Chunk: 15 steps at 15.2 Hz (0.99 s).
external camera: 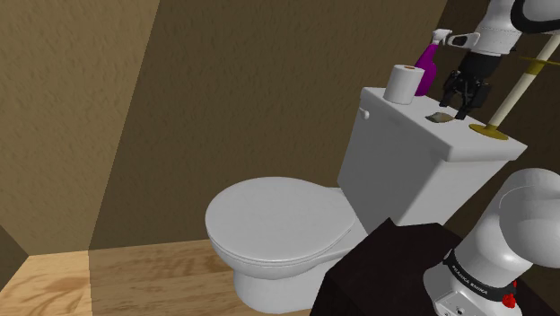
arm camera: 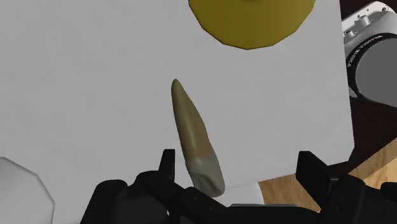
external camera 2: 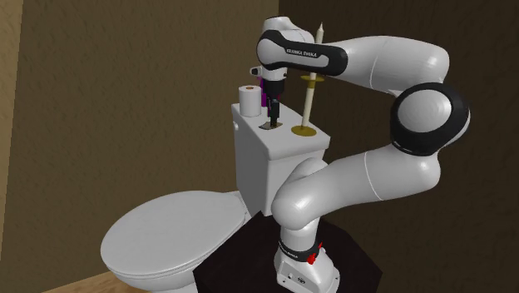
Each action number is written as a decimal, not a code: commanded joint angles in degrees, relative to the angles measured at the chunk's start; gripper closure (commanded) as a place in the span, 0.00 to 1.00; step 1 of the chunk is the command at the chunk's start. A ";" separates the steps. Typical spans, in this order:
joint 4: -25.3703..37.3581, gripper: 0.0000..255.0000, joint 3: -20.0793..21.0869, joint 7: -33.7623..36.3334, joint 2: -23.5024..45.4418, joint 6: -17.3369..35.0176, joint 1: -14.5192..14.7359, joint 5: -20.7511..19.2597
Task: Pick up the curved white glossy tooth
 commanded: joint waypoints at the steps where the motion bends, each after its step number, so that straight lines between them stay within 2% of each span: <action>1: 1.78 0.00 -4.91 -11.78 -1.59 2.04 4.20 -1.56; 2: 2.45 0.00 -5.84 -15.44 -0.67 2.88 4.03 -1.42; 3: 1.53 0.00 -5.55 -16.20 -0.26 3.94 2.71 -0.94; 6: -1.06 0.00 -5.32 -17.49 0.26 6.60 0.25 -0.41; 11: -3.95 0.00 -5.76 -18.12 0.32 9.33 -1.28 -0.68; 12: -4.33 1.00 -5.66 -18.05 0.00 9.35 -1.43 -0.72; 15: -4.50 1.00 -5.66 -18.01 -0.06 9.45 -1.47 -0.77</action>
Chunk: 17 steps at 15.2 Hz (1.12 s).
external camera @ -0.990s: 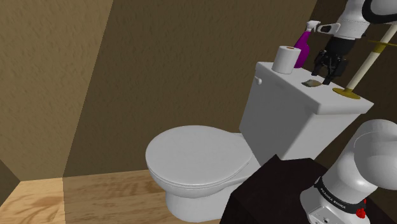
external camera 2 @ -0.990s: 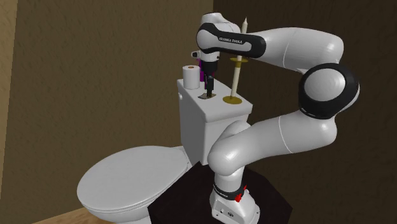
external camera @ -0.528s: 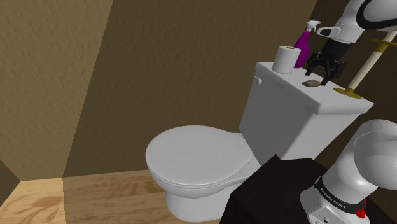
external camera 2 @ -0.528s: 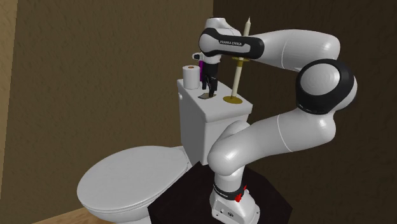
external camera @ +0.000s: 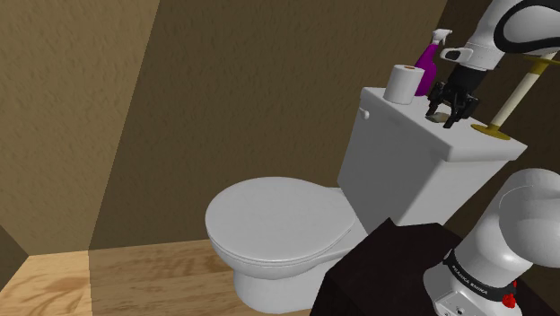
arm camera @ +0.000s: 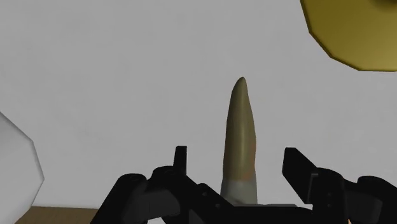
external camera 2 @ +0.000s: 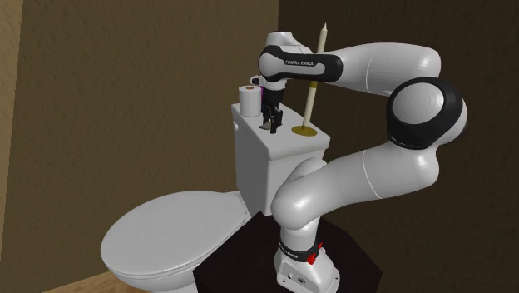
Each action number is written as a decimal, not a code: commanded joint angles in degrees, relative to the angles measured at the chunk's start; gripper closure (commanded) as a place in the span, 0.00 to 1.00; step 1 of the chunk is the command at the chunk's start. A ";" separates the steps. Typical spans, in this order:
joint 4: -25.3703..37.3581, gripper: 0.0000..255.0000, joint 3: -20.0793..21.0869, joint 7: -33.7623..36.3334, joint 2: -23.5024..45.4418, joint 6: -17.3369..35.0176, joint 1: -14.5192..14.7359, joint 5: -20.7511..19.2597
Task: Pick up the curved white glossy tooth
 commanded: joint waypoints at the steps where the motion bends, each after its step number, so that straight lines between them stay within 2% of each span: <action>1: -0.51 1.00 -0.87 -0.02 -1.74 0.26 -0.87 0.01; 6: 0.05 1.00 -0.84 -0.17 -1.24 0.19 -0.77 0.24; 17: 9.07 1.00 2.01 -0.64 0.82 -6.90 0.47 3.10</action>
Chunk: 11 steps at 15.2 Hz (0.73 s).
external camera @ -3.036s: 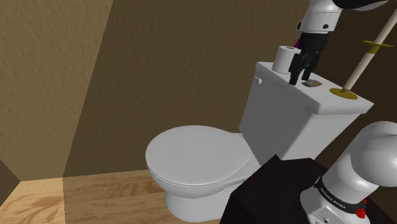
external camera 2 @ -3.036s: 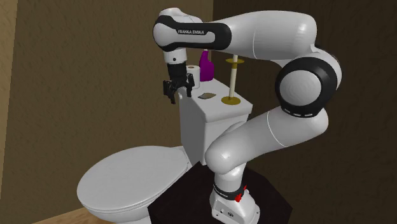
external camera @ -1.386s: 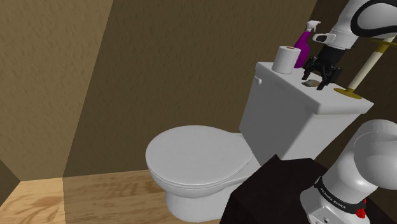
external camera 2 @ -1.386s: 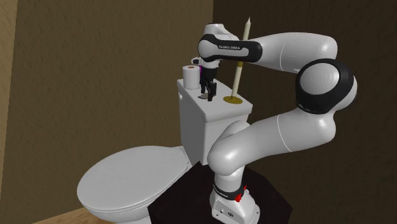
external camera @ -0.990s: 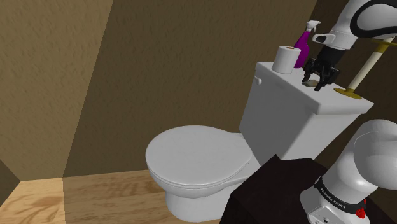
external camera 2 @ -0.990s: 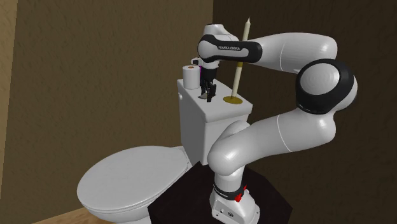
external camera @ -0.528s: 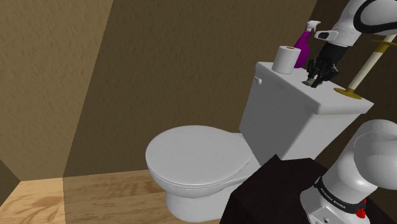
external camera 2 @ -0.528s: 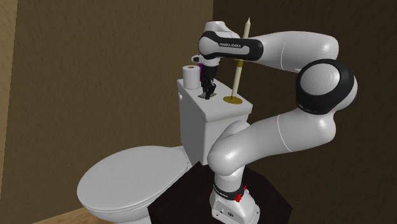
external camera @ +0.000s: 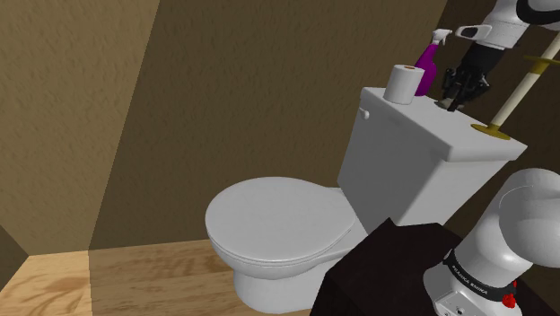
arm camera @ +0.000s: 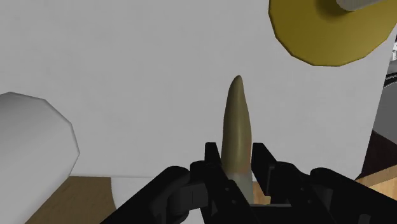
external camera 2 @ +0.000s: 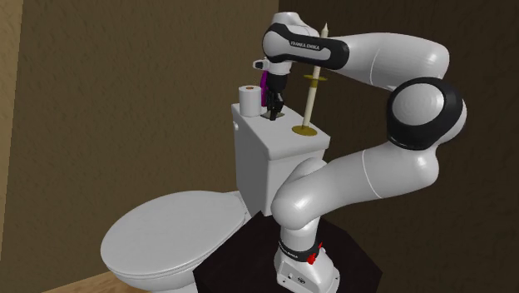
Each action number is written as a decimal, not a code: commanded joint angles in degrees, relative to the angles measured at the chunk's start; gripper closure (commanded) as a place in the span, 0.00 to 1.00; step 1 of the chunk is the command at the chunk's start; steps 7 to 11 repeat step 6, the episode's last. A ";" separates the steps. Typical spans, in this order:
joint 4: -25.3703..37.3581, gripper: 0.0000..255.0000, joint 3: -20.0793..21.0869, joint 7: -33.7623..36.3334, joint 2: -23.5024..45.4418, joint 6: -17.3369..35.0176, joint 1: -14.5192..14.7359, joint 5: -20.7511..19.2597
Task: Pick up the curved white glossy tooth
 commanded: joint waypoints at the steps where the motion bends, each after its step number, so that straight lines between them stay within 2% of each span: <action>1: 2.43 1.00 0.32 -0.29 0.94 -1.43 0.41 0.34; 4: 5.09 1.00 1.06 -0.65 1.91 -3.23 0.45 1.19; 11: 5.23 1.00 1.10 -0.66 1.95 -3.33 0.47 1.22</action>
